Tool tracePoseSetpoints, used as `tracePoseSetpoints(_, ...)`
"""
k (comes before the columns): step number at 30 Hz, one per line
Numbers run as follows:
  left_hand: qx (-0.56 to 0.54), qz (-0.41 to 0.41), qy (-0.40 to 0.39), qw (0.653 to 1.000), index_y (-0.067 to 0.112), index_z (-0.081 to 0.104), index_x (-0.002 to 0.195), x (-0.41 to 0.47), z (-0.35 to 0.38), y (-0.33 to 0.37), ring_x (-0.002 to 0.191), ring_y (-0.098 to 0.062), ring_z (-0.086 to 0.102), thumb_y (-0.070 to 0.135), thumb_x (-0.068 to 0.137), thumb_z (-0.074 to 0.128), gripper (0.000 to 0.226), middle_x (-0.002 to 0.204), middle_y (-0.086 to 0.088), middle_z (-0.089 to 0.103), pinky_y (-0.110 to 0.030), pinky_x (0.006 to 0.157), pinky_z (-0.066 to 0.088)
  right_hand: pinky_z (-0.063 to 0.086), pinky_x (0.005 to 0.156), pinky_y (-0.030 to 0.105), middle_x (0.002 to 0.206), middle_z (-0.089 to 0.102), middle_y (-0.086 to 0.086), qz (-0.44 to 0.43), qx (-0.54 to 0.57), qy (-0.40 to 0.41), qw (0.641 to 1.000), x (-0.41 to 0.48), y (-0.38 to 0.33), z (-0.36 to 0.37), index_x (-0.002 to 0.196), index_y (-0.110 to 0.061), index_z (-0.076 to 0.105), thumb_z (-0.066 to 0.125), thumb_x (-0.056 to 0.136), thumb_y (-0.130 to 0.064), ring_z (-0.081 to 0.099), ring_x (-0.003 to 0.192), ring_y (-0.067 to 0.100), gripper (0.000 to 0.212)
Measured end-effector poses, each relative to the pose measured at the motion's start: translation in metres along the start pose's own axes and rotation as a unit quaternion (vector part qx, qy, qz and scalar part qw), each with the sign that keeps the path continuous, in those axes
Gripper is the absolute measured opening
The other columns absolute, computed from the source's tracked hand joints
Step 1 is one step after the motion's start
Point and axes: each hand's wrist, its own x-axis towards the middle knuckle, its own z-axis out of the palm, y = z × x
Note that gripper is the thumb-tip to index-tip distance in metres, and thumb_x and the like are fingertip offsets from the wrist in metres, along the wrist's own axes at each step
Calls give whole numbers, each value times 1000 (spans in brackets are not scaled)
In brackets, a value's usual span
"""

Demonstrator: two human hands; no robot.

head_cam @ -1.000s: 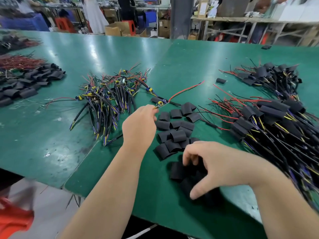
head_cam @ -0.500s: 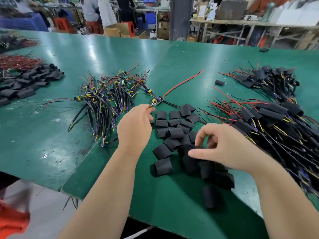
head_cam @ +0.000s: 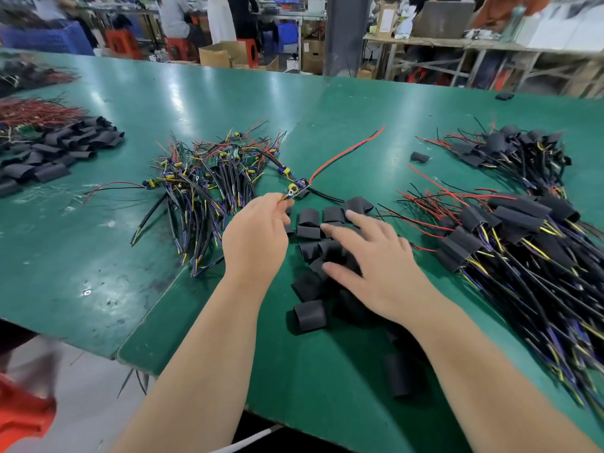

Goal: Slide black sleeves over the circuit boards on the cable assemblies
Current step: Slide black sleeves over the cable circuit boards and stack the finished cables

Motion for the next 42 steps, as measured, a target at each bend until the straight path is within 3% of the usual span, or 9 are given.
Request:
tracePoseSetpoints(4, 6, 4, -5, 1000, 15, 68, 106, 0, 1, -1, 82, -21, 58, 14, 100, 43, 25, 83, 7, 65, -32, 69, 43, 27, 107, 37, 149, 39, -5, -4, -3, -80, 997, 7, -1, 10, 140, -40, 42, 54, 92, -48, 31, 138, 19, 49)
tracePoseSetpoints(9, 13, 7, 0, 1000, 14, 67, 103, 1, 3, -3, 79, -22, 57, 9, 97, 46, 23, 81, 10, 61, -30, 64, 38, 44, 87, 26, 97, 67, 0, -37, 106, 20, 993, 5, 6, -2, 102, -16, 71, 69, 74, -1, 60, 94, 21, 32)
tracePoseSetpoints(13, 12, 12, 2, 1000, 13, 67, 104, 2, 3, -5, 79, -24, 58, 6, 96, 47, 23, 84, 5, 66, -34, 66, 45, 36, 70, 3, 74, 66, -11, 0, 173, 139, 975, 2, 14, -15, 83, -17, 74, 75, 76, -5, 58, 73, 3, 14)
tracePoseSetpoints(16, 8, 22, 9, 1000, 12, 67, 102, 2, 2, -5, 77, -25, 58, 11, 98, 46, 21, 82, 4, 66, -36, 66, 46, 44, 73, 10, 75, 66, -18, 71, 252, 198, 945, 1, 28, -25, 81, -30, 69, 70, 77, 1, 59, 67, -7, 32)
tracePoseSetpoints(22, 7, 25, 6, 1000, 12, 66, 100, 1, 3, -5, 75, -24, 57, 13, 99, 46, 21, 82, 4, 65, -35, 64, 45, 55, 54, 27, 82, 63, 6, 183, 509, 151, 828, -1, 37, -30, 107, -18, 65, 63, 89, -1, 69, 61, 21, 25)
tracePoseSetpoints(29, 0, 19, 2, 1000, 14, 67, 101, 0, 2, -2, 78, -19, 55, 17, 100, 44, 23, 82, 5, 65, -33, 65, 39, 46, 70, 15, 84, 67, -17, 135, 306, 137, 932, -1, 32, -25, 89, -35, 68, 79, 76, -18, 60, 67, 0, 25)
tracePoseSetpoints(33, 1, 11, -2, 1000, 16, 68, 104, 0, 2, -3, 81, -18, 55, 17, 100, 44, 25, 83, 6, 65, -32, 66, 39, 42, 87, 25, 93, 64, -8, 34, 141, 106, 984, 6, 13, -15, 95, -23, 73, 71, 83, -29, 60, 94, 13, 13)
tracePoseSetpoints(38, 1, 21, 8, 1000, 14, 68, 103, 1, 3, -3, 81, -21, 57, 13, 99, 46, 23, 82, 4, 65, -30, 65, 37, 21, 98, 34, 130, 53, -8, -17, -20, -12, 1000, 20, -11, 5, 129, -34, 52, 56, 90, -46, 42, 124, 19, 41)
tracePoseSetpoints(42, -6, 25, 11, 1000, 13, 69, 104, 0, 3, -4, 81, -19, 58, 9, 97, 47, 23, 83, 3, 66, -32, 68, 41, 32, 99, 36, 123, 58, 0, 2, -31, -88, 996, 35, -23, 5, 124, -23, 52, 66, 87, -40, 48, 119, 24, 43)
